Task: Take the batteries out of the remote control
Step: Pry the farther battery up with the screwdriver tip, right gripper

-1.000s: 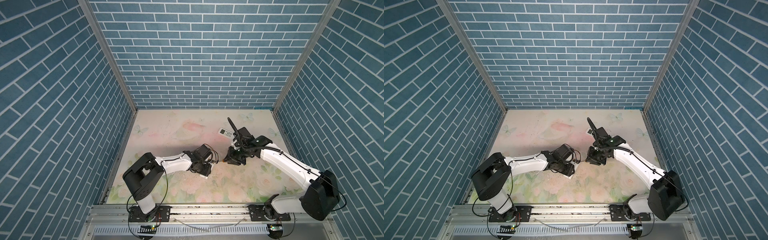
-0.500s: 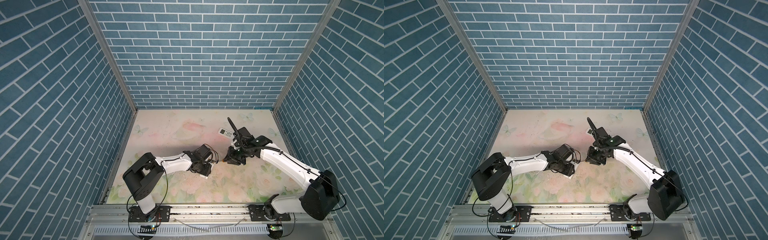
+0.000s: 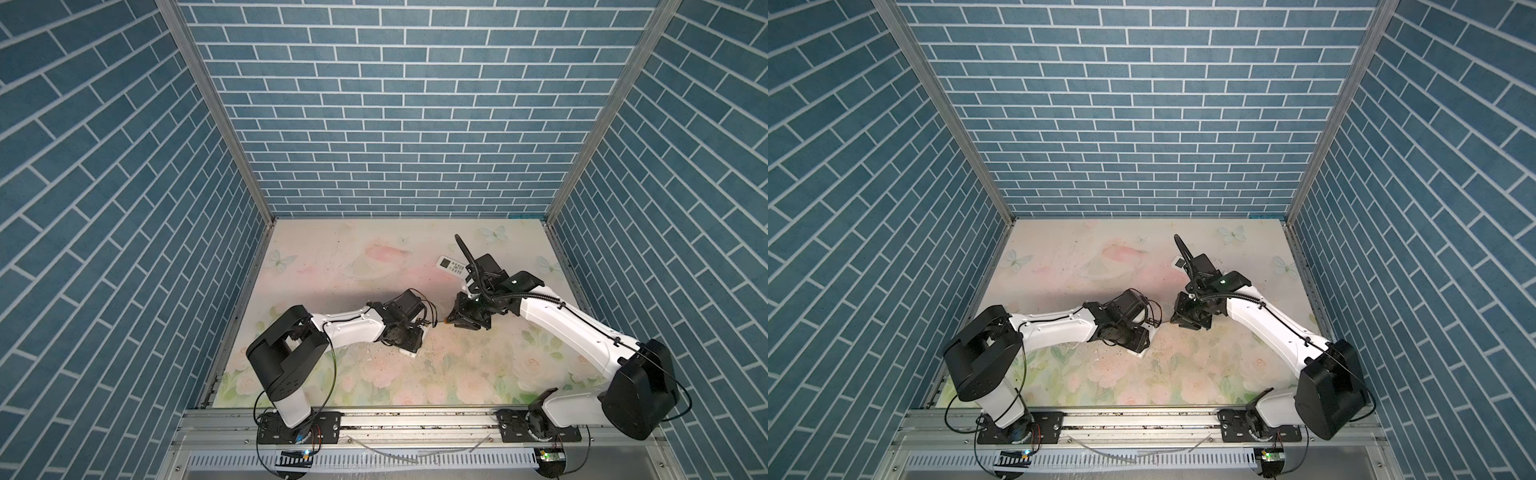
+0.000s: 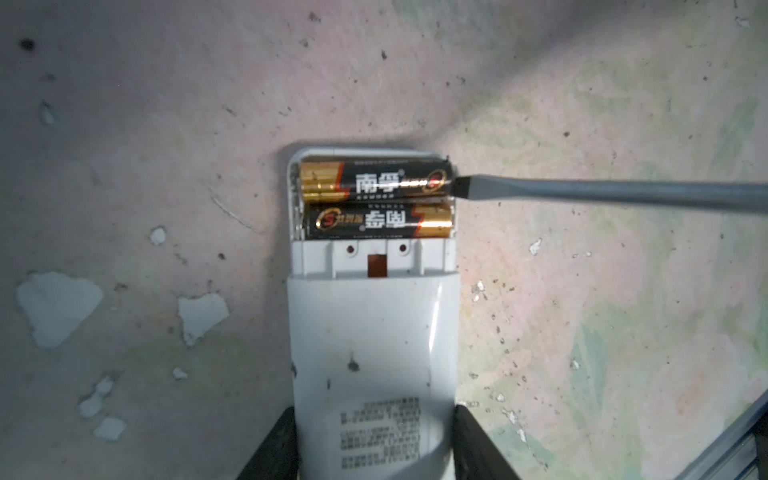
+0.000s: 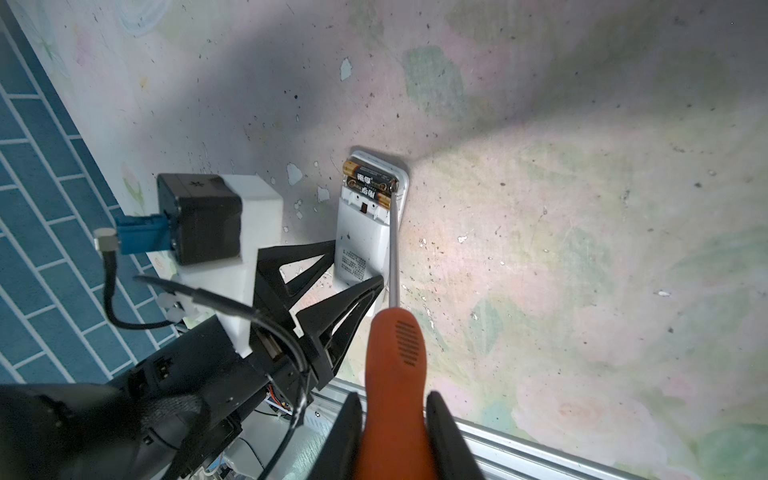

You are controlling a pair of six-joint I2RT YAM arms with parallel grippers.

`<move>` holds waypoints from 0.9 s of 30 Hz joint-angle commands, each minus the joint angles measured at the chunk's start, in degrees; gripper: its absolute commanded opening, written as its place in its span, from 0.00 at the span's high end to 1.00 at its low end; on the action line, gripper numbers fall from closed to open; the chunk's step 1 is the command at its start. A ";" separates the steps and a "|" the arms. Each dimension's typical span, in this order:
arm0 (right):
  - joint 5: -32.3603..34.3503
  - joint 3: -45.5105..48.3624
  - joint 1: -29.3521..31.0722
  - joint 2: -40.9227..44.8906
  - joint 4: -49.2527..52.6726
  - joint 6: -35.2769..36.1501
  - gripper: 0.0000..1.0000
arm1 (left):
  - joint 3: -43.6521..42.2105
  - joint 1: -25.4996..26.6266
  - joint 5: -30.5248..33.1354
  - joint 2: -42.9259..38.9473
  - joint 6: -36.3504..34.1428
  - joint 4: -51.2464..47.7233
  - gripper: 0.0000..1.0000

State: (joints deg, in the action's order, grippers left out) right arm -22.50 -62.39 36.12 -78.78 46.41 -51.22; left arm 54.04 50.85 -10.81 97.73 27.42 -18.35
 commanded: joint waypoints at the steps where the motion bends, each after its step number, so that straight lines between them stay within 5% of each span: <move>1: -1.58 0.32 0.36 -0.49 -2.82 -1.42 1.00 | -1.04 1.18 -1.52 2.90 -0.47 -2.52 0.69; 27: -2.02 -1.17 0.55 0.82 -4.67 -1.86 1.00 | -0.79 1.52 -1.94 3.43 -0.35 -2.14 0.70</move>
State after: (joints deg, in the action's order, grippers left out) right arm -22.65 -62.39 36.12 -78.83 46.13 -52.12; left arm 54.15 51.05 -10.48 97.84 27.62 -18.39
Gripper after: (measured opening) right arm 0.262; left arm 0.542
